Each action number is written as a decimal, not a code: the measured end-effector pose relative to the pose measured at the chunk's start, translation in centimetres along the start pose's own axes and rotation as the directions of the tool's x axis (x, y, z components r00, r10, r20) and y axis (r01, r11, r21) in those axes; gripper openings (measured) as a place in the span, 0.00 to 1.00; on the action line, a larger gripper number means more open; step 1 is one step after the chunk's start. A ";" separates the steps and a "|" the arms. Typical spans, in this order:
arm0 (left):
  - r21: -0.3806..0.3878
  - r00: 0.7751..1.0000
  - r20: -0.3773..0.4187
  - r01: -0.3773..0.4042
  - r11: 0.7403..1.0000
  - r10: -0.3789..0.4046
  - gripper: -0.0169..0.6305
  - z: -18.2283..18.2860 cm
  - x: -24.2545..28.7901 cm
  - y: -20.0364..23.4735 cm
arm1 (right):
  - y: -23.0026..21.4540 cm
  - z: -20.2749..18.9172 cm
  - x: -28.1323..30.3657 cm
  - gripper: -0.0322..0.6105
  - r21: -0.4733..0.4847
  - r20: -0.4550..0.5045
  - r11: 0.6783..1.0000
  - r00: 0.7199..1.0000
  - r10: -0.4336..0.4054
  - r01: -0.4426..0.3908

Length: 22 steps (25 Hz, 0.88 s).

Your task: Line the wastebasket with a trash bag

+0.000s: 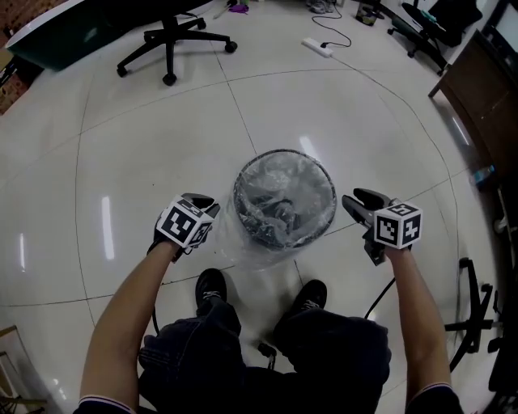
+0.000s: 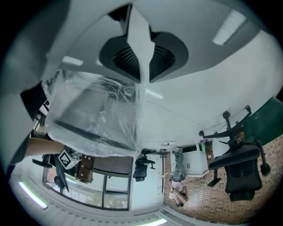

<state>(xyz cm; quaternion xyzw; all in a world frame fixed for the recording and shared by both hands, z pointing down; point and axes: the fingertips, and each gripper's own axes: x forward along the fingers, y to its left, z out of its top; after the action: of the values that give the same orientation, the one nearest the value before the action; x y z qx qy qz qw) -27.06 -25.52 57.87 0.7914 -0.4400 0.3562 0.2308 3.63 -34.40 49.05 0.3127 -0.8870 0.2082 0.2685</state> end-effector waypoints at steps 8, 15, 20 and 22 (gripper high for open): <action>-0.045 0.999 0.034 -0.036 0.998 0.037 0.16 -1.4 -2.9 -1.8 | 3.8 5.4 0.8 0.30 -0.135 0.060 0.990 0.997 0.051 -0.042; -0.031 0.997 0.063 -0.051 0.998 0.053 0.28 -0.6 -6.0 -3.0 | 9.5 7.6 0.6 0.23 -0.240 0.066 0.961 0.985 0.159 -0.139; -0.003 0.996 0.074 -0.040 0.999 0.040 0.32 0.5 -7.5 -4.3 | 13.0 7.4 0.6 0.16 -0.277 0.029 0.938 0.974 0.223 -0.207; 0.000 0.995 0.091 -0.028 1.000 0.028 0.31 1.2 -7.8 -5.1 | 14.0 6.7 0.8 0.11 -0.289 0.001 0.929 0.970 0.242 -0.232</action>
<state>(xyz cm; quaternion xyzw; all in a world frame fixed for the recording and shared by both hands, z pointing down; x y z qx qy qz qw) -24.98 -19.62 50.83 0.8007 -0.4609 0.3233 0.2047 -8.58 -28.28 41.53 0.1649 -0.9438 0.1024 0.2675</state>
